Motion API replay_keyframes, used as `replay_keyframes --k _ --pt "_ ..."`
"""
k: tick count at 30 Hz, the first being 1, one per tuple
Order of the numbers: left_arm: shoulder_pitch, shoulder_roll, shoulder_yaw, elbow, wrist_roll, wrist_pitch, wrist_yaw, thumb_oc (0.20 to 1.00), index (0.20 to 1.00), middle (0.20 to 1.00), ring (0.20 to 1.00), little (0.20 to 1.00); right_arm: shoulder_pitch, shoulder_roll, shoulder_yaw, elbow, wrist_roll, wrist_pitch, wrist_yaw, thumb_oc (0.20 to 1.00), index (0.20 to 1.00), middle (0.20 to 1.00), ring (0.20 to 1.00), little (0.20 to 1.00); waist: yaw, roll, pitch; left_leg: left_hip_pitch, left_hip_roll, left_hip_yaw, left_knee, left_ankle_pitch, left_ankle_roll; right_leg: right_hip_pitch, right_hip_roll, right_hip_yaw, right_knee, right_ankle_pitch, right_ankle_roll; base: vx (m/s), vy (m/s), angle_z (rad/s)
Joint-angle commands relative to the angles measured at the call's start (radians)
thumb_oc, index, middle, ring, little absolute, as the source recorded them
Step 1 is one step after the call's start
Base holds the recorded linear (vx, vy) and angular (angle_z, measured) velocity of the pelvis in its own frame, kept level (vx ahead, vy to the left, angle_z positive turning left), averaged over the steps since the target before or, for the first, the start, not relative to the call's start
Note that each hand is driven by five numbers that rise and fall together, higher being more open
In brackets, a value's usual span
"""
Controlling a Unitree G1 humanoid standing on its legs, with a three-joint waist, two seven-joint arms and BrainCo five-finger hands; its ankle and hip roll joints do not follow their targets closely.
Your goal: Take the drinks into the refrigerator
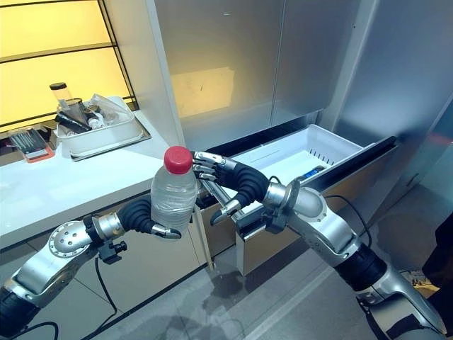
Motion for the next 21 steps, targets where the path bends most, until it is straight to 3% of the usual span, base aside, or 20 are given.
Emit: replay_keyframes --k 1,21 --pt "-0.171 -0.045 0.036 0.013 -0.025 -0.062 0.036 0.2 0.2 0.2 0.2 0.2 -0.107 0.021 0.031 -0.061 -0.007 -0.036 -0.008 1.0 1.0 1.0 1.0 1.0 0.018 0.001 -0.01 0.019 -0.094 -0.043 0.015 -0.074 0.096 0.031 0.017 -0.015 0.157 -0.188 0.027 0.0 0.0 0.0" --pt "-0.265 -0.164 -0.095 0.078 0.101 -0.05 0.061 0.2 0.2 0.2 0.2 0.2 -0.155 0.157 0.098 -0.051 -0.007 -0.048 -0.055 1.0 1.0 1.0 1.0 1.0 0.026 -0.008 -0.002 0.022 -0.091 -0.054 0.014 -0.074 0.094 0.042 0.018 -0.026 0.146 -0.188 0.022 0.0 0.0 0.0"
